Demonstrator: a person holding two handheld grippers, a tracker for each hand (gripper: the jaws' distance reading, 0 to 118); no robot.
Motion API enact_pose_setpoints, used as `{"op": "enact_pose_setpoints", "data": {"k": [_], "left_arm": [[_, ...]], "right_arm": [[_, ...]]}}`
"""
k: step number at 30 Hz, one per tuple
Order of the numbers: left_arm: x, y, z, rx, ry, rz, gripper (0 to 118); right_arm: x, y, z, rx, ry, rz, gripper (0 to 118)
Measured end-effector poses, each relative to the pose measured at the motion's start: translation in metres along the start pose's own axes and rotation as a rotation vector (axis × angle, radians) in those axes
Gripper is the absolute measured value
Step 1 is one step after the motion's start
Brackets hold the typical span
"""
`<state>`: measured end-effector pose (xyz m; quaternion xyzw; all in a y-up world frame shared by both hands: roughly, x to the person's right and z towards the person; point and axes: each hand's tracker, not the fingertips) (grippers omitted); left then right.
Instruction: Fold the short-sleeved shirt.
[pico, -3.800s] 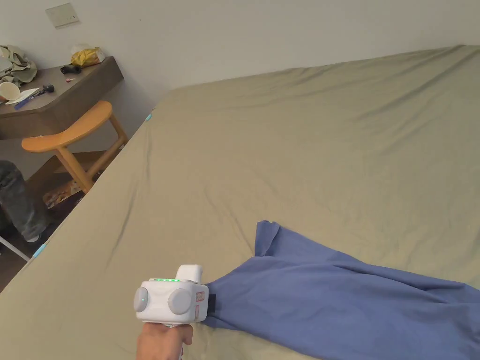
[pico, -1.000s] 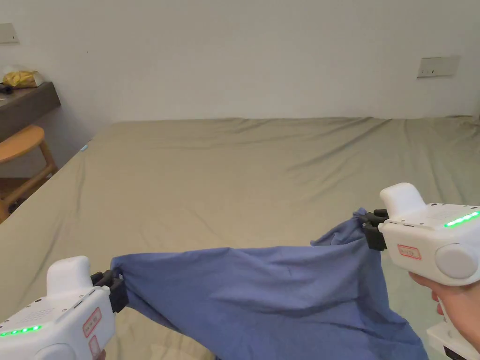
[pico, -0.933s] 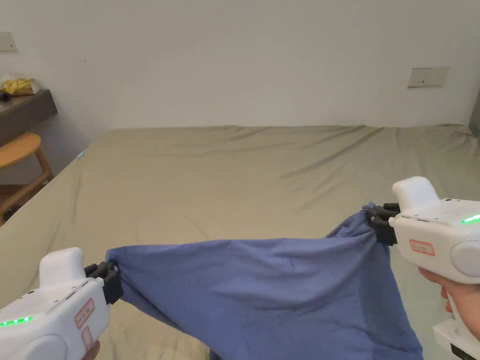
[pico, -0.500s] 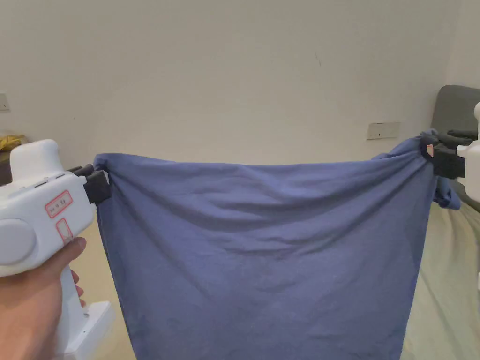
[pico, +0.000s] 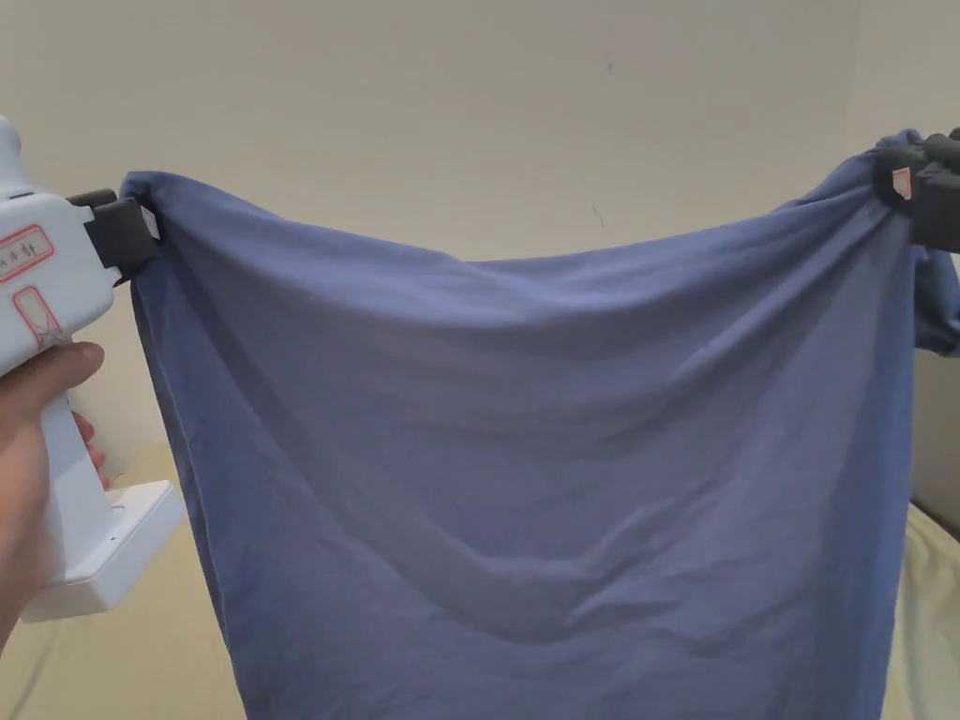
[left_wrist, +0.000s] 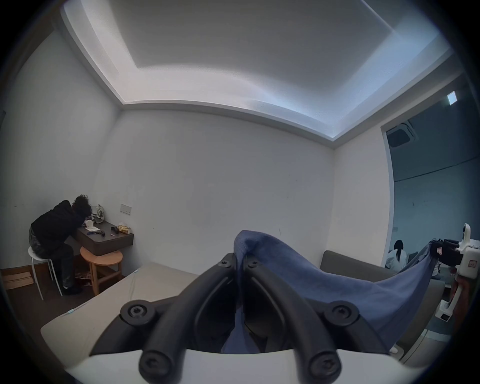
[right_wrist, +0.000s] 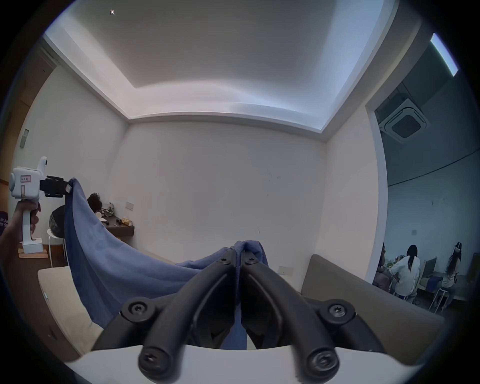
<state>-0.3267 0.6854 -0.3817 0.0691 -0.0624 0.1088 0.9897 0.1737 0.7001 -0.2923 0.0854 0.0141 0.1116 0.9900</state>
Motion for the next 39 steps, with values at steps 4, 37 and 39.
{"op": "enact_pose_setpoints", "data": {"k": [4,37,39], "left_arm": [[-0.007,0.004,-0.005,-0.006,-0.009,0.031,2],[-0.045,-0.070,-0.253,-0.064,0.135,-0.114,2],[-0.050,-0.071,-0.276,-0.070,0.130,-0.104,2]], "right_arm": [[0.004,0.001,-0.007,-0.012,-0.011,0.038,4],[-0.001,-0.113,-0.287,-0.195,0.013,-0.025,4],[-0.002,-0.116,-0.312,-0.202,0.007,-0.020,4]]}}
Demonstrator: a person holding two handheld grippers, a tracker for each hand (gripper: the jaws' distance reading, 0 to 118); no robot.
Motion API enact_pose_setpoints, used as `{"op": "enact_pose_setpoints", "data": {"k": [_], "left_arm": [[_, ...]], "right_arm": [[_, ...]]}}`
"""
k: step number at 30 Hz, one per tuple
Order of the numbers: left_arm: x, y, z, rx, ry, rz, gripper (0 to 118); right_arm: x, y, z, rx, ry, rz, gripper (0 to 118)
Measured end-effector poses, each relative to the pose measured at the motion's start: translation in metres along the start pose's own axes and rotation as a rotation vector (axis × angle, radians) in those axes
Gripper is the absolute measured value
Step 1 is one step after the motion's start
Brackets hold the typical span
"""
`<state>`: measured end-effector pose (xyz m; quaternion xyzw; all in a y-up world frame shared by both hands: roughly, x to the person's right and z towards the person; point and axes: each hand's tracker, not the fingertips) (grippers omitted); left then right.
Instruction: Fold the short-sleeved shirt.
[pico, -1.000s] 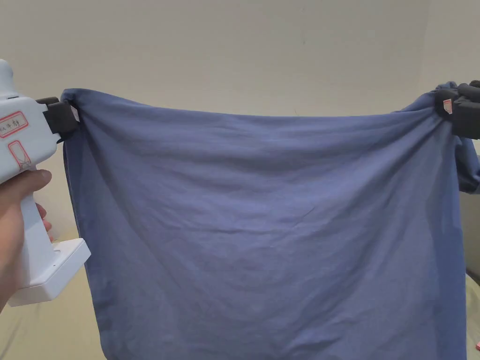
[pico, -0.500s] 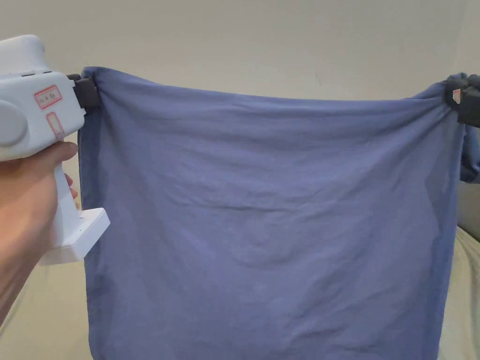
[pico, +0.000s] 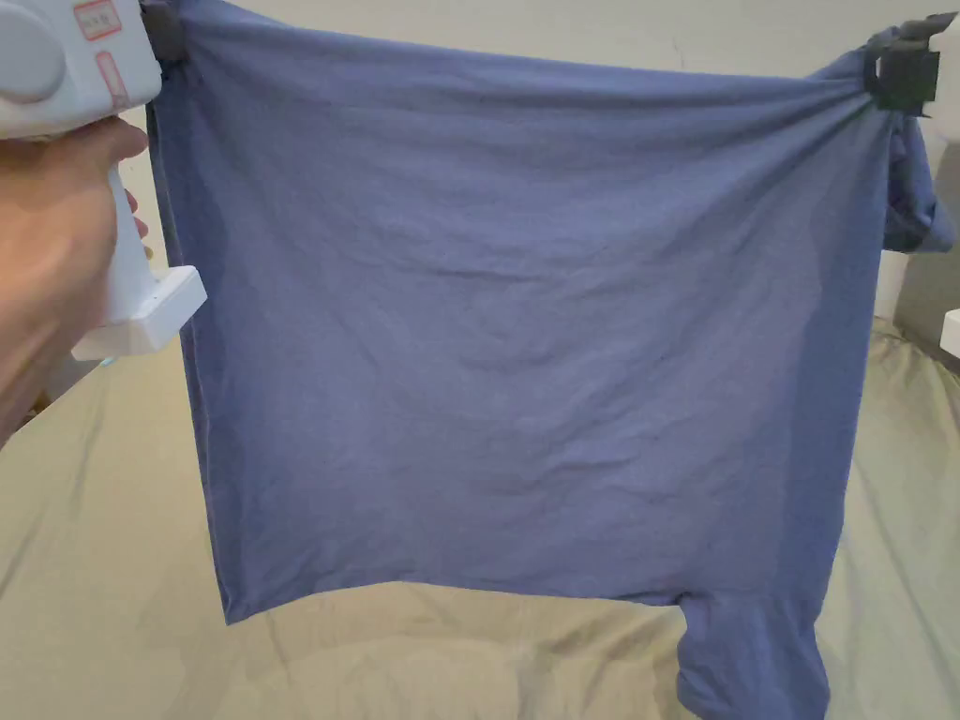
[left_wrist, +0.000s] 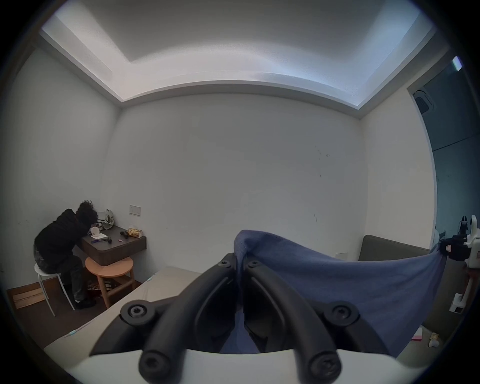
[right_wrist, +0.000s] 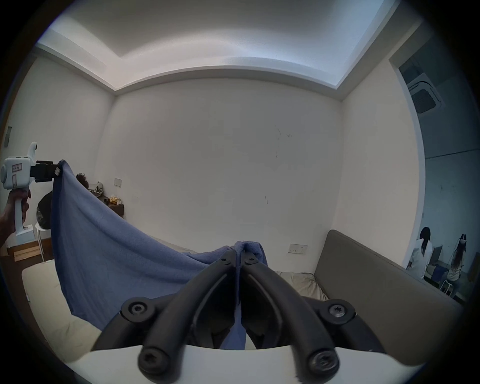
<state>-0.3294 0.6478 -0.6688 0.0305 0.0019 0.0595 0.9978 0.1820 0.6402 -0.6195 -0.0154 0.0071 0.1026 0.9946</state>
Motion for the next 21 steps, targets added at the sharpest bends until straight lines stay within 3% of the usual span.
{"op": "enact_pose_setpoints", "data": {"k": [7,11,16,21], "left_arm": [[0.007,-0.008,-0.079,-0.013,0.016,0.008,2],[0.012,-0.016,-0.102,-0.003,0.012,0.029,2],[0.008,-0.048,-0.118,-0.030,-0.002,0.073,2],[0.009,-0.097,-0.121,-0.079,0.001,-0.003,2]], "right_arm": [[0.012,0.008,-0.078,0.003,-0.037,0.009,4],[0.011,0.005,-0.091,0.002,-0.046,-0.032,4],[0.008,-0.028,-0.097,-0.023,-0.048,-0.020,4],[0.004,-0.080,-0.113,-0.112,-0.013,-0.055,4]]}}
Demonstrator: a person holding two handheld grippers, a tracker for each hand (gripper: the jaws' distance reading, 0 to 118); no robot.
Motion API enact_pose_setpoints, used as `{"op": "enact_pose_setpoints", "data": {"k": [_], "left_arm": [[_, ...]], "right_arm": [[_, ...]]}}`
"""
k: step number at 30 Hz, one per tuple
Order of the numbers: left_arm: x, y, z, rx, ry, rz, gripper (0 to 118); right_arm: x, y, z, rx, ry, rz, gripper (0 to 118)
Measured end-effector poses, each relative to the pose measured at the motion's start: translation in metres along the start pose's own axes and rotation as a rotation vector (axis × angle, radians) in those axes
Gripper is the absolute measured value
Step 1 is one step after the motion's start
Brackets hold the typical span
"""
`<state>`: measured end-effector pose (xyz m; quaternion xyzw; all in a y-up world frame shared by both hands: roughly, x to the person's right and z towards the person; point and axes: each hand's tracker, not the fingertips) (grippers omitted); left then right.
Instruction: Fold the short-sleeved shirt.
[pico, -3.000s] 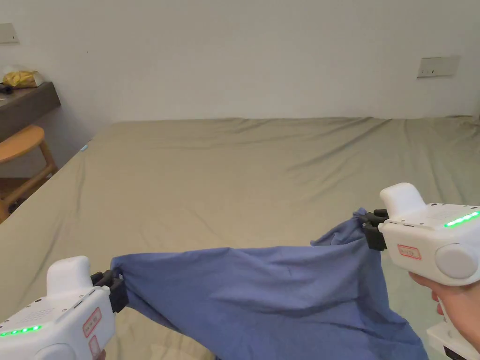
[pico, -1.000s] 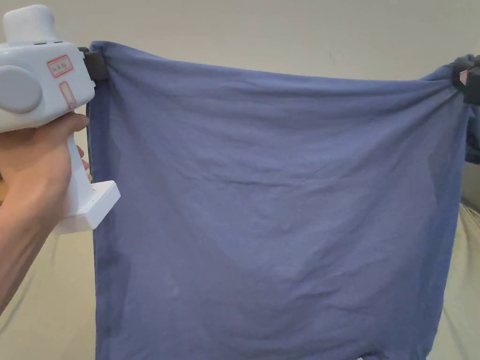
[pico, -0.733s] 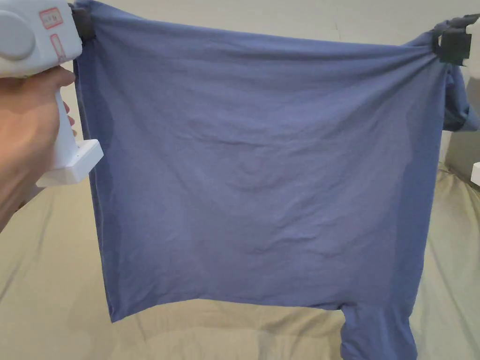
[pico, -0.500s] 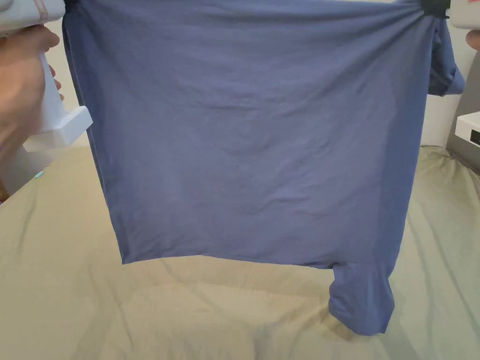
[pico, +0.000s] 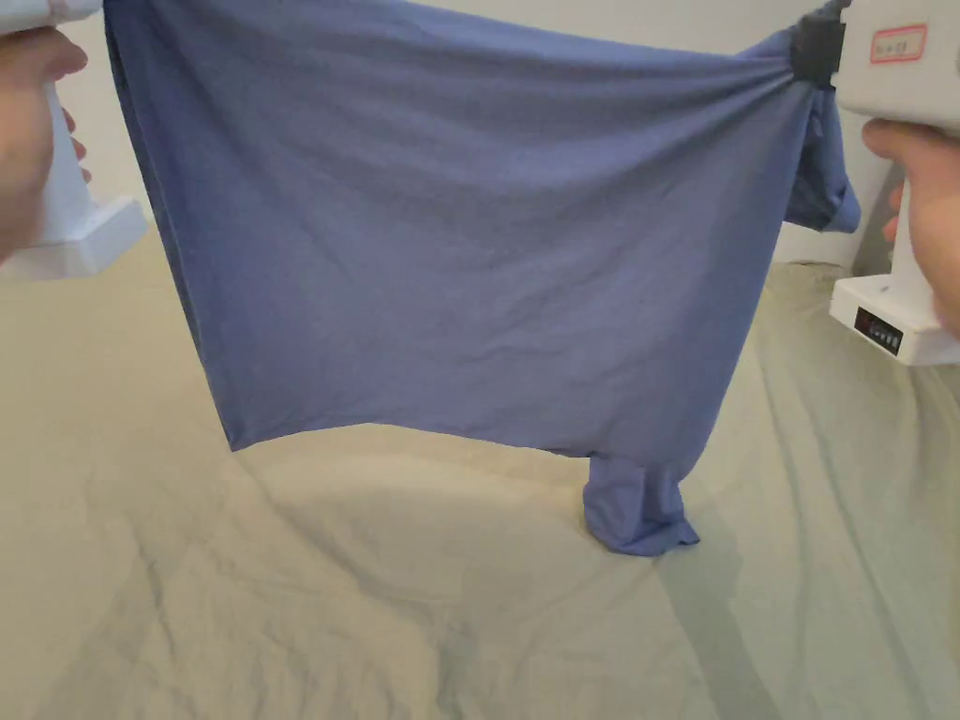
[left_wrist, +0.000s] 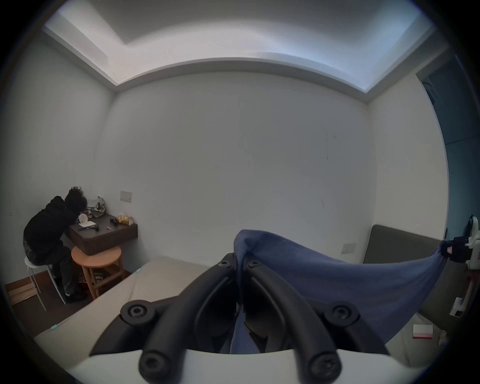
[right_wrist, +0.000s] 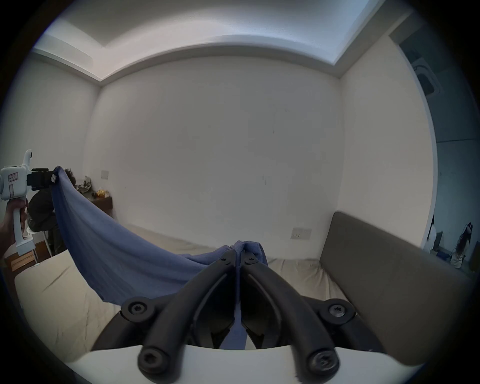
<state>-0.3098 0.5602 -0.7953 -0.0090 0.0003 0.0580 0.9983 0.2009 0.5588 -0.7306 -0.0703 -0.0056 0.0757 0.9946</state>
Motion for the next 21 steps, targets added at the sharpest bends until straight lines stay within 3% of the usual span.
{"op": "enact_pose_setpoints", "data": {"k": [3,9,11,13,18,21], "left_arm": [[-0.003,-0.038,0.005,-0.035,-0.020,0.031,2],[0.005,-0.121,0.039,-0.084,0.001,-0.050,2],[-0.002,-0.147,0.050,-0.161,-0.064,-0.055,2],[-0.006,-0.177,0.065,-0.219,-0.055,-0.073,2],[-0.039,-0.230,0.110,-0.328,-0.048,0.057,2],[-0.054,-0.258,0.150,-0.388,-0.058,0.020,2]], "right_arm": [[-0.009,-0.043,-0.003,-0.029,0.017,0.011,4],[-0.020,-0.132,0.012,-0.129,0.081,-0.134,4],[-0.026,-0.159,0.019,-0.178,0.098,-0.154,4],[-0.037,-0.185,0.030,-0.216,0.119,-0.151,4],[-0.053,-0.246,0.073,-0.293,0.153,-0.174,4],[-0.055,-0.277,0.108,-0.311,0.180,-0.170,4]]}}
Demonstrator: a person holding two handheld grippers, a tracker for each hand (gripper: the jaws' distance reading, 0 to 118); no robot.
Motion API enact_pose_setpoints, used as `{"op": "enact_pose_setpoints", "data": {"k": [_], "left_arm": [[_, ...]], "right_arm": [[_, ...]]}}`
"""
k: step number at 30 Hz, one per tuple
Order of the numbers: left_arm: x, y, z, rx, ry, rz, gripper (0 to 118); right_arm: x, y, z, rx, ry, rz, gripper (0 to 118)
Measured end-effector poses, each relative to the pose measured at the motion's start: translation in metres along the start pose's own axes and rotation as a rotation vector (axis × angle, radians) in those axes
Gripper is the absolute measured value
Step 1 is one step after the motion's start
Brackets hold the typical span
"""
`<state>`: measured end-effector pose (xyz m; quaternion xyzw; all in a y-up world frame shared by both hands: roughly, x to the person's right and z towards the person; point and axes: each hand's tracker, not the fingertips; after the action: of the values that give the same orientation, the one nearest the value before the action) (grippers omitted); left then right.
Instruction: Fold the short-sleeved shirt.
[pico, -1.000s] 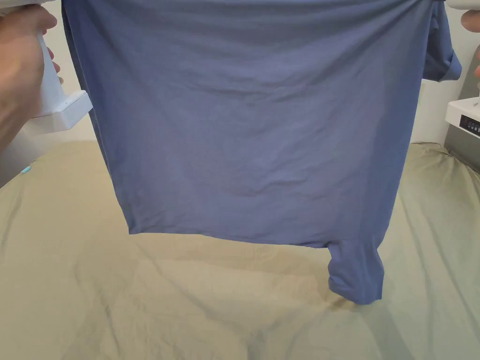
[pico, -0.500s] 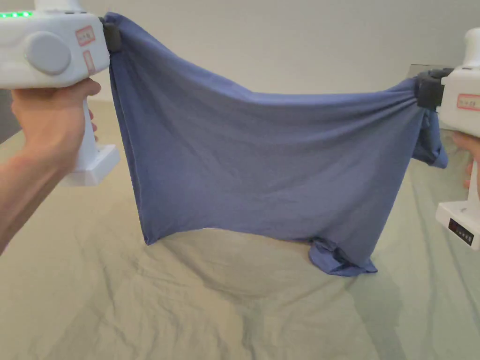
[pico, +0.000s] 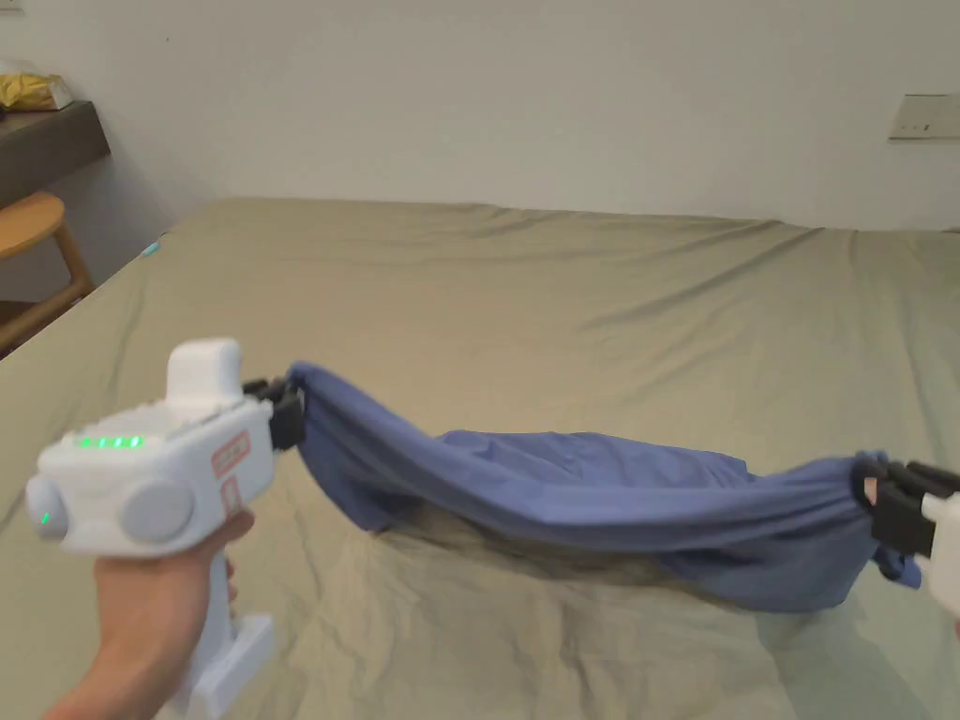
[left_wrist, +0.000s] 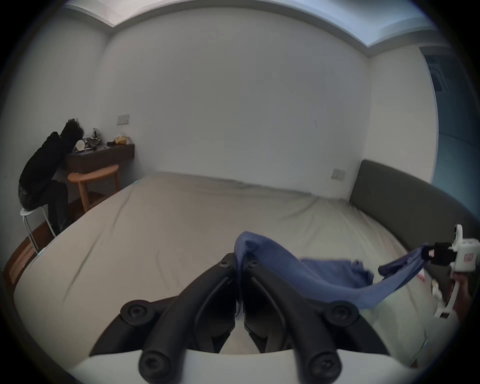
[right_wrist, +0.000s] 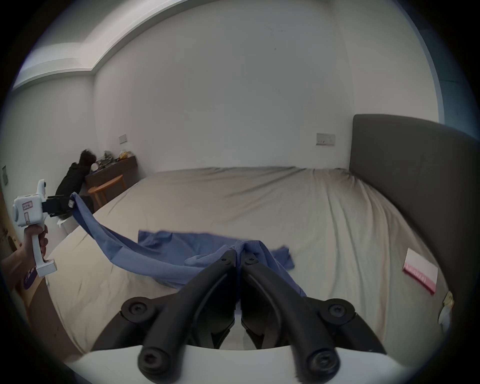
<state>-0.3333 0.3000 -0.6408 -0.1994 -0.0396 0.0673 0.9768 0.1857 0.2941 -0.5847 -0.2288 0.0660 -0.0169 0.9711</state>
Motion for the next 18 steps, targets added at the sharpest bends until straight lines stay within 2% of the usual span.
{"op": "enact_pose_setpoints", "data": {"k": [1,4,6,9,10,12,14,18], "left_arm": [[-0.006,-0.015,0.008,-0.036,0.008,-0.045,2],[-0.016,-0.056,0.023,-0.109,0.018,-0.045,2],[-0.024,-0.077,0.033,-0.148,0.017,0.037,2],[-0.032,-0.107,0.045,-0.173,0.047,-0.021,2],[-0.034,-0.117,0.049,-0.197,0.053,-0.058,2],[-0.037,-0.131,0.059,-0.197,0.056,-0.044,2],[-0.044,-0.143,0.068,-0.223,0.062,0.039,2],[-0.055,-0.161,0.086,-0.233,0.096,0.072,2]], "right_arm": [[-0.001,-0.014,0.006,-0.014,-0.010,0.007,4],[0.006,-0.052,0.014,-0.061,0.017,-0.021,4],[0.003,-0.073,0.022,-0.081,0.007,-0.008,4],[-0.003,-0.101,0.033,-0.087,-0.004,0.073,4],[-0.003,-0.110,0.037,-0.093,-0.001,0.077,4],[-0.004,-0.125,0.044,-0.110,0.005,0.080,4],[-0.002,-0.141,0.047,-0.149,0.016,0.058,4],[-0.006,-0.168,0.061,-0.175,0.034,0.076,4]]}}
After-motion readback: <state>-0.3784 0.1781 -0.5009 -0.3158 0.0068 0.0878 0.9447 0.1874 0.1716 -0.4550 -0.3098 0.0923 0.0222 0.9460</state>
